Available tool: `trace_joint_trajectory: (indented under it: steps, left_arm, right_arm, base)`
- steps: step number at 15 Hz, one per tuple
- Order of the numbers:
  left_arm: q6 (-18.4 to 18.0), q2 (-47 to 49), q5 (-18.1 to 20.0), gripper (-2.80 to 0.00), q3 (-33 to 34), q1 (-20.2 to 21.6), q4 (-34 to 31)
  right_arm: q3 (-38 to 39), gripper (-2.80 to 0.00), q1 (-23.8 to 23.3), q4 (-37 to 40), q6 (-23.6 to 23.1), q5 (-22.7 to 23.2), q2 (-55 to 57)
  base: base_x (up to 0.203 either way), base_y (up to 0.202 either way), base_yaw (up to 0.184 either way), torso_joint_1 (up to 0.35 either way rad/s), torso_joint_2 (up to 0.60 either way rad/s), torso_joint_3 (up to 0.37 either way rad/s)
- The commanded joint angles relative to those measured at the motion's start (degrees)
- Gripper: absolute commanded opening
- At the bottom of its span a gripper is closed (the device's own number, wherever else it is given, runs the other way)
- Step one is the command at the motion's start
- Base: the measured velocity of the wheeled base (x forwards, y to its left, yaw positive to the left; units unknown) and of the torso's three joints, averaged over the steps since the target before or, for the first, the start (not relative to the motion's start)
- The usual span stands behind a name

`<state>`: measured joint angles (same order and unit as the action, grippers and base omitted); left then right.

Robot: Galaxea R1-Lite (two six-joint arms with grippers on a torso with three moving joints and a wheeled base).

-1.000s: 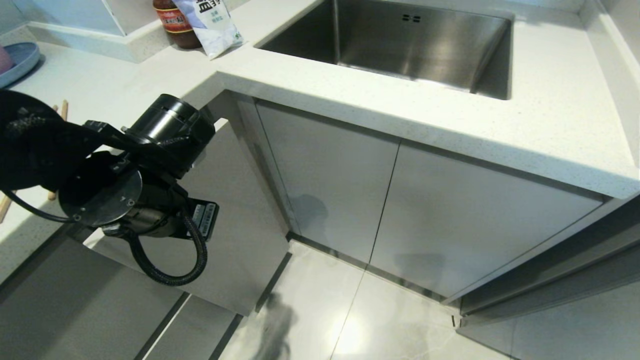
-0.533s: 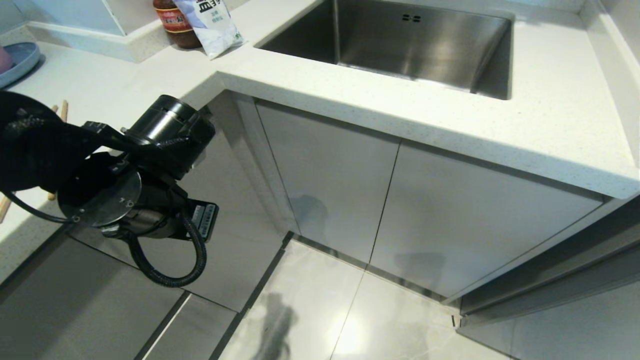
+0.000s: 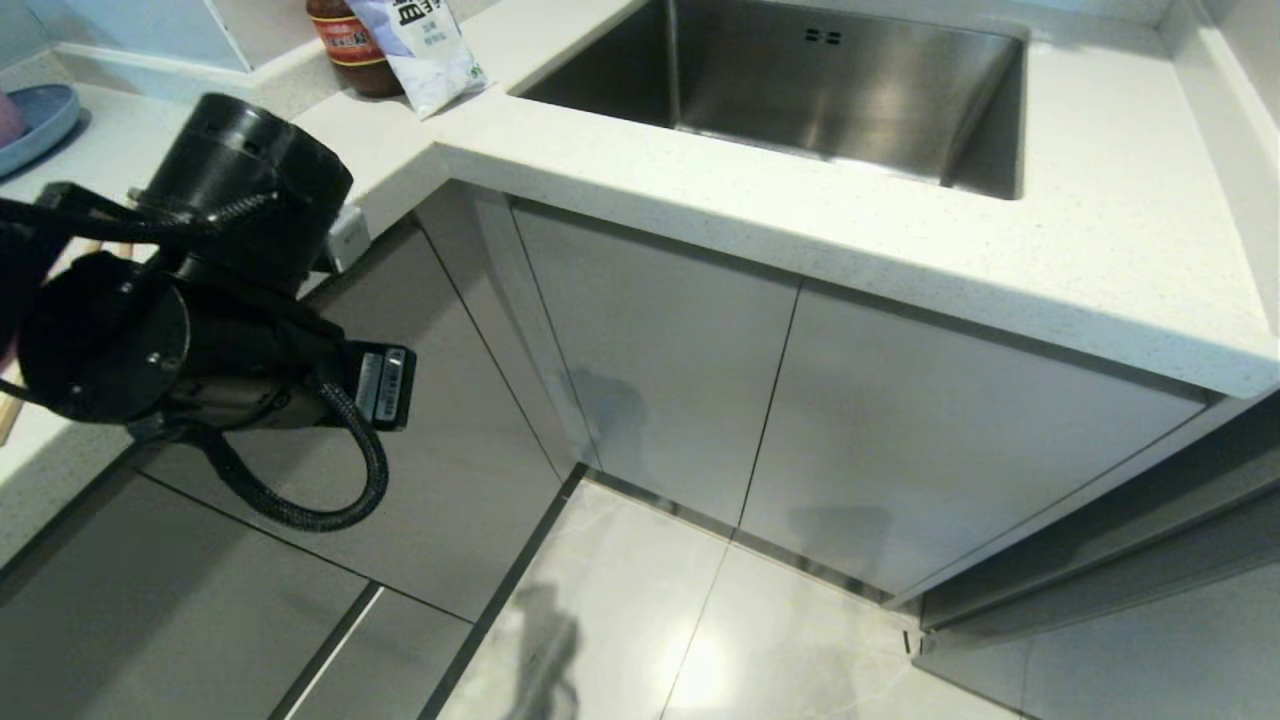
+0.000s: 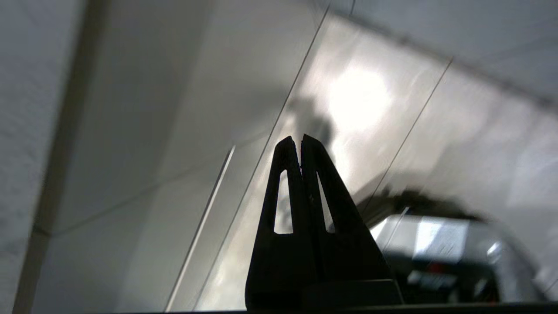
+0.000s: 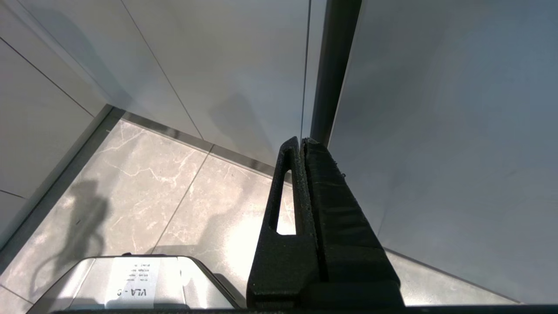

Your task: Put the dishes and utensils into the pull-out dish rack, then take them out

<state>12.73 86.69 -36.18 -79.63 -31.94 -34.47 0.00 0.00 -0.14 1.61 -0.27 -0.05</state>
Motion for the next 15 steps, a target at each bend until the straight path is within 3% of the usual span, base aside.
trace_joint_trajectory:
  steps: [1, 3, 10, 15]
  left_arm:
    - [-0.09, -2.13, 0.28, -2.8, 0.0, 0.12, 4.07]
    - [-0.07, -2.91, 2.15, -2.8, 0.04, -0.17, 6.48]
    - [0.24, -11.31, 23.91, -2.8, 0.42, 0.15, 10.06]
    - [0.02, -18.67, 30.32, -2.8, 0.7, 1.74, 11.33]
  right_arm:
    - [0.09, -2.8, 0.0, -0.03, -0.02, 0.0, -0.13]
    - [0.09, -2.8, 0.0, -0.03, 0.06, 0.0, -0.13]
    - [0.09, -2.8, 0.0, -0.03, 0.06, 0.0, -0.13]
    - [0.08, -2.8, 0.0, -0.03, 0.06, 0.0, -0.13]
  base:
    - [0.0, 0.0, 0.0, 0.0, 0.0, 0.0]
    - [0.0, 0.0, 0.0, 0.0, 0.0, 0.0]
    - [0.0, 0.0, 0.0, 0.0, 0.0, 0.0]
    - [0.0, 0.0, 0.0, 0.0, 0.0, 0.0]
